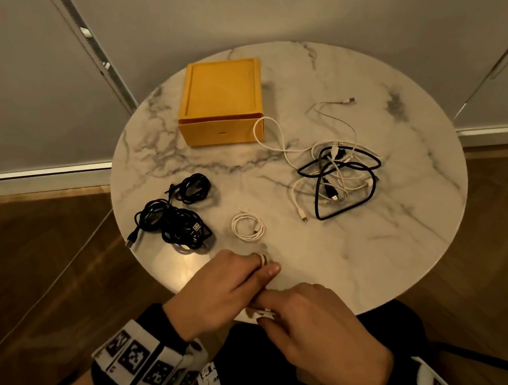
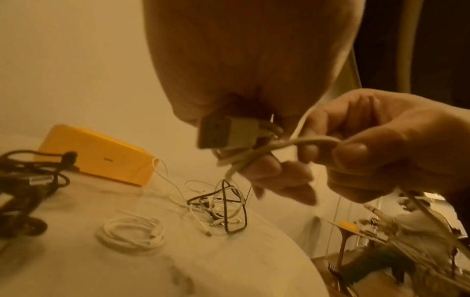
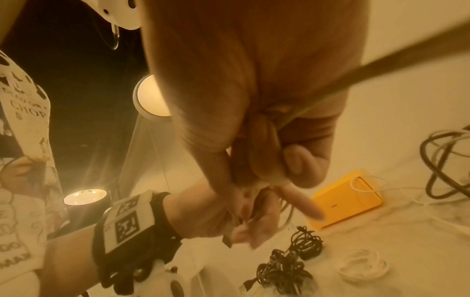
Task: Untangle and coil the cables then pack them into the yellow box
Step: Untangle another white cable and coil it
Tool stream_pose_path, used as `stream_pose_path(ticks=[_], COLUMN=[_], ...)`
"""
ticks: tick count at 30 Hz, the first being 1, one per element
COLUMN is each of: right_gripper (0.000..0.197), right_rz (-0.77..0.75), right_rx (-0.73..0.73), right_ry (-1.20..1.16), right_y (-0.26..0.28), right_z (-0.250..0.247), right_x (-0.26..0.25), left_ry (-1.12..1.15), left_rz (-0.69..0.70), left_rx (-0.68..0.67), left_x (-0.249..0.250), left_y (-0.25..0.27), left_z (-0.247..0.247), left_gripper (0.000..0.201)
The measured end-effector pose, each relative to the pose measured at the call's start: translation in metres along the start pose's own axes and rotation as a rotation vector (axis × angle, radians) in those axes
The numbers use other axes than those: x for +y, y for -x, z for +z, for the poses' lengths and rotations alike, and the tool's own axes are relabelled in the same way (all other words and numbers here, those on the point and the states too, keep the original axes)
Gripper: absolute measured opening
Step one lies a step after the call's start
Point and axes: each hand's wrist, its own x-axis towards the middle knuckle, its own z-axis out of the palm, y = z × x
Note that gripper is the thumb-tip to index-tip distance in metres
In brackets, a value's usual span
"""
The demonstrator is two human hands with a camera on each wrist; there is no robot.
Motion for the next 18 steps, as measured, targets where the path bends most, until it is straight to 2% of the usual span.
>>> stream_pose_path(ticks=[2,3,7,9,12,18], right_gripper=[0.018,0.019,0.027,0.029,0.024,0.021], right_rz=[-0.002,0.004,0.047,0.038,0.028,-0.06], right_rx=[0.057,0.091,0.227,0.249,0.28,0.289], right_ry=[-0.084,-0.139,-0.504,-0.683,-0.87,-0.941], right_y=[0.0,0.0,-0.002,-0.003,-0.005,-0.005], right_z=[0.0,-0.001,-0.002,0.002,0.009,0.027], right_x=[0.008,0.014,0.036,0.039,0.038,0.023], left_ry=[-0.131,-0.116,0.382,0.54,0.711,1.093], left_rz=[0.012,-0.002,-0.204,-0.232,-0.219,-0.228], left_rx=[-0.13,-0.187,-0.338,-0.392,-0.403,-0.318], left_x=[-0.001,-0.001,0.003,0.008,0.011,0.006], left_y=[0.0,0.002,0.014,0.018,0.018,0.01], left_z=[-0.008,-0.011,-0.018,-0.019,-0.021,-0.019], left_gripper=[0.061,0.059,0.06,0.063,0.054,0.058])
